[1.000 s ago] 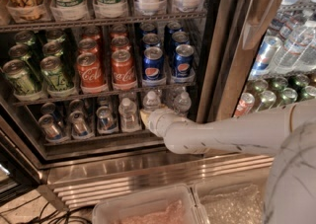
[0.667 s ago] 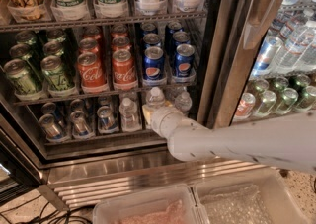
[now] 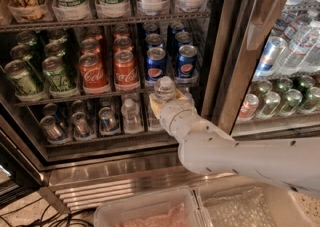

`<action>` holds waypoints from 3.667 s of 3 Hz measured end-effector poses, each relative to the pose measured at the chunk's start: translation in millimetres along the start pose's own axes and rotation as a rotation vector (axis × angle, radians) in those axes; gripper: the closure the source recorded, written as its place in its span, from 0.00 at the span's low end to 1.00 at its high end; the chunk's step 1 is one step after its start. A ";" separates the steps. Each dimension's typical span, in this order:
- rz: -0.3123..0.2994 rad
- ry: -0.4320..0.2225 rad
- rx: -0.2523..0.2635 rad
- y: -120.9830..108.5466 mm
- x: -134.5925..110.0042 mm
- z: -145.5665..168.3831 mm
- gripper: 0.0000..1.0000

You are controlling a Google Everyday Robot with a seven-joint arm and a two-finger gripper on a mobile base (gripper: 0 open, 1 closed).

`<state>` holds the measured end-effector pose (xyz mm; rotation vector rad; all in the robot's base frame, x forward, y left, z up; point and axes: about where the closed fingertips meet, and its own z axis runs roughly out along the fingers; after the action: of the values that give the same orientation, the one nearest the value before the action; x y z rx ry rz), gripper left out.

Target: Pick water bottle from bottom shelf of fridge

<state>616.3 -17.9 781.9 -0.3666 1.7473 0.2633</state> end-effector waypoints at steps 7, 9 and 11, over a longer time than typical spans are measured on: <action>0.526 0.231 -0.206 56.0 70.2 -7.5 1.00; 0.698 0.358 -0.250 100.4 121.1 -35.7 1.00; 0.786 0.456 -0.234 118.3 147.4 -68.6 1.00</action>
Offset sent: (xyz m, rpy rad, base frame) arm -0.0176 0.0092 -0.0345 0.5143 0.2864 -0.0231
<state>482.1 51.0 649.0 0.1329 2.2588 1.0162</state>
